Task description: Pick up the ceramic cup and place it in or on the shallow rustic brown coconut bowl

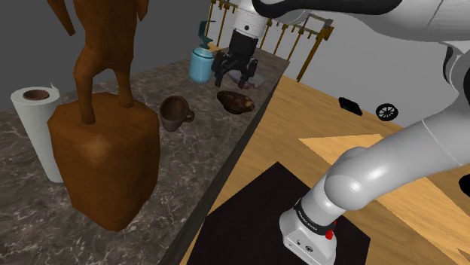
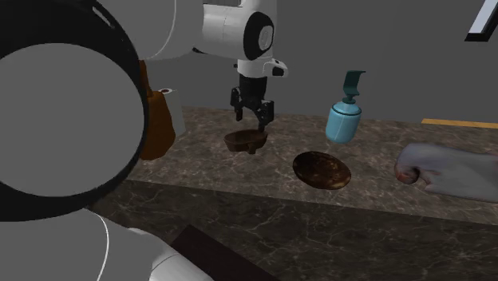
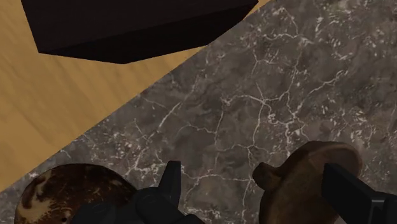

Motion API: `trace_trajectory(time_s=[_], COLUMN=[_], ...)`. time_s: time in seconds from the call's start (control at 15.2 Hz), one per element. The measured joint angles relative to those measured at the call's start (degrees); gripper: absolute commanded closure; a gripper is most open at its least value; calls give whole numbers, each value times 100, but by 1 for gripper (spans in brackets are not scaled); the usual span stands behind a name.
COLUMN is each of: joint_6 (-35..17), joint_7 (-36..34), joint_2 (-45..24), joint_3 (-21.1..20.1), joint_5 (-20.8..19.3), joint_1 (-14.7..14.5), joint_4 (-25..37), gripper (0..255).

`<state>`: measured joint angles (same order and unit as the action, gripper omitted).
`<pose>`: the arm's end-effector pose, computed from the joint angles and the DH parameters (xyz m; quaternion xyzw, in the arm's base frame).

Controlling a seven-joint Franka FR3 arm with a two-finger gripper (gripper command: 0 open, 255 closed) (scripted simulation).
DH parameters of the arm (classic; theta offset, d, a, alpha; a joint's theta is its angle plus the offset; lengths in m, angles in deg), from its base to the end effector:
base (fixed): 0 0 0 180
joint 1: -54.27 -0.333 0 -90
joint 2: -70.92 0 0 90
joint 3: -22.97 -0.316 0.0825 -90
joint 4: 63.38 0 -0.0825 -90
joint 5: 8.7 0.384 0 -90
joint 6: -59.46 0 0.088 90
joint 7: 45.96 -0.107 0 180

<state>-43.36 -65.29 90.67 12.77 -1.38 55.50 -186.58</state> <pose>0.4434 0.0887 0.5386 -0.9934 0.1102 0.0151 0.0295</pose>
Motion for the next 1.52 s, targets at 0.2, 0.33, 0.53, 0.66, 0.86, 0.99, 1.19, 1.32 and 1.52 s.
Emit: trace_trajectory(time_s=[0.2, 0.33, 0.53, 0.66, 0.86, 0.99, 1.19, 1.32, 1.52], joint_6=[-260, -399, -568, -651, -664, -777, -982, -1151, -1234], joint_7=[-367, -599, -953, -1173, -1478, -1532, -1548, -1543, -1547], joint_2=[-652, -1080, -1826, -2276, -2910, -3045, -3129, -3177, -3188], joint_3=[-124, -183, -245, -263, -269, -270, -273, -274, -278], joint_5=[-7, -32, -105, -150, -221, -234, -242, -247, -246], joint_1=[22, 32, 31, 15, -31, -49, -63, -70, -76], joint_4=[301, 536, 1016, 1327, 1867, 1873, 1749, 1627, 1556], gripper=[0, 0, 0, 0, 0, 0, 0, 0, 0])
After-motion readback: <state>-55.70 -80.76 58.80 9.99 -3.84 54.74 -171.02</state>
